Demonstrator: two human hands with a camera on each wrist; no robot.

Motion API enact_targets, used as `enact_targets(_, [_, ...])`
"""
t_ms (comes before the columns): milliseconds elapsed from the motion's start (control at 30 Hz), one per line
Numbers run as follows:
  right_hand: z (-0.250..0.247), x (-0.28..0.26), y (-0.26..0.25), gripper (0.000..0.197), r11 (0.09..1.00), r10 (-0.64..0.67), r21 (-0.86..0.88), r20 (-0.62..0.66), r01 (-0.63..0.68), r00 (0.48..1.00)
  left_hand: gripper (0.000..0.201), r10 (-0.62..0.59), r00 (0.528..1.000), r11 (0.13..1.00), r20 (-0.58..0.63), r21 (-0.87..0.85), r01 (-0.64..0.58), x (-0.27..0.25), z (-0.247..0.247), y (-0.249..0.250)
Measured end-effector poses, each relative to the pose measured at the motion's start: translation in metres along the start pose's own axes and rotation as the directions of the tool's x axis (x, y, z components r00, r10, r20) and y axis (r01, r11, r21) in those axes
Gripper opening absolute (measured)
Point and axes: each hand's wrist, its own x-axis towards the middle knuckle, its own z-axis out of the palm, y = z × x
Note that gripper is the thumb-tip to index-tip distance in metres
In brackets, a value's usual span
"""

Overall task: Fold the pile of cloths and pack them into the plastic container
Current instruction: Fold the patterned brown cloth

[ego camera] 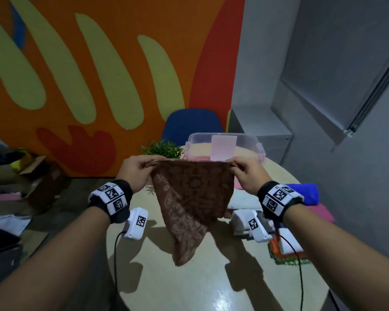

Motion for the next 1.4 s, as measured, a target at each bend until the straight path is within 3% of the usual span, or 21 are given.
enact_targets(200, [-0.014, 0.018, -0.036, 0.044, 0.948, -0.038, 0.311, -0.095, 0.066, 0.995, 0.022, 0.052, 0.982, 0.962, -0.182, -0.256, -0.098, 0.002, -0.026, 0.029])
enact_targets(300, [-0.007, 0.002, -0.033, 0.037, 0.95, -0.038, 0.312, 0.036, 0.025, 0.999, 0.007, 0.042, 0.997, 0.933, -0.058, -0.356, -0.06, -0.016, -0.028, 0.02])
enact_targets(367, [0.007, -0.02, -0.017, 0.016, 0.958, 0.016, 0.276, 0.21, -0.076, 0.978, 0.021, -0.021, 0.995, 0.915, 0.101, -0.398, 0.06, -0.039, -0.019, -0.008])
enact_targets(400, [0.015, -0.034, -0.007, 0.008, 0.956, 0.039, 0.266, 0.303, -0.124, 0.952, 0.025, -0.075, 0.981, 0.908, 0.178, -0.394, 0.141, -0.054, -0.012, -0.024])
enact_targets(467, [0.033, -0.065, 0.015, 0.013, 0.95, 0.086, 0.235, 0.44, -0.208, 0.894, 0.032, -0.166, 0.937, 0.901, 0.306, -0.339, 0.27, -0.091, 0.008, -0.057])
enact_targets(567, [0.055, -0.11, 0.033, 0.01, 0.93, 0.125, 0.189, 0.642, -0.314, 0.757, 0.034, -0.327, 0.83, 0.851, 0.453, -0.24, 0.466, -0.147, 0.038, -0.103])
enact_targets(667, [0.072, -0.137, 0.051, 0.009, 0.93, 0.2, 0.056, 0.751, -0.363, 0.629, 0.015, -0.423, 0.745, 0.799, 0.516, -0.177, 0.575, -0.186, 0.058, -0.131])
enact_targets(733, [0.081, -0.144, 0.06, 0.009, 0.938, 0.223, -0.002, 0.77, -0.347, 0.597, 0.014, -0.485, 0.712, 0.761, 0.508, -0.157, 0.63, -0.198, 0.067, -0.143])
enact_targets(833, [0.092, -0.141, 0.07, 0.022, 0.94, 0.273, -0.068, 0.736, -0.334, 0.619, 0.013, -0.519, 0.72, 0.76, 0.46, -0.137, 0.635, -0.194, 0.077, -0.156])
enact_targets(967, [0.112, -0.115, 0.088, 0.008, 0.928, 0.369, -0.186, 0.571, -0.322, 0.734, 0.011, -0.543, 0.768, 0.784, 0.339, -0.124, 0.609, -0.163, 0.089, -0.171])
enact_targets(1133, [0.14, -0.069, 0.105, 0.017, 0.889, 0.453, -0.281, 0.412, -0.363, 0.791, 0.006, -0.548, 0.813, 0.83, 0.197, 0.009, 0.558, -0.111, 0.107, -0.191])
enact_targets(1200, [0.152, -0.061, 0.112, 0.031, 0.873, 0.484, -0.275, 0.384, -0.403, 0.787, 0.025, -0.572, 0.797, 0.816, 0.197, 0.037, 0.577, -0.098, 0.113, -0.196])
enact_targets(1300, [0.162, -0.072, 0.112, 0.067, 0.888, 0.435, -0.339, 0.401, -0.311, 0.806, 0.073, -0.571, 0.797, 0.812, 0.197, 0.275, 0.514, -0.101, 0.12, -0.213])
enact_targets(1333, [0.163, -0.082, 0.112, 0.07, 0.903, 0.387, -0.35, 0.406, -0.251, 0.828, 0.075, -0.533, 0.827, 0.823, 0.178, 0.335, 0.459, -0.108, 0.12, -0.216])
enact_targets(1400, [0.161, -0.105, 0.11, 0.062, 0.933, 0.288, -0.331, 0.454, -0.141, 0.843, 0.053, -0.401, 0.898, 0.87, 0.179, 0.382, 0.312, -0.126, 0.118, -0.212])
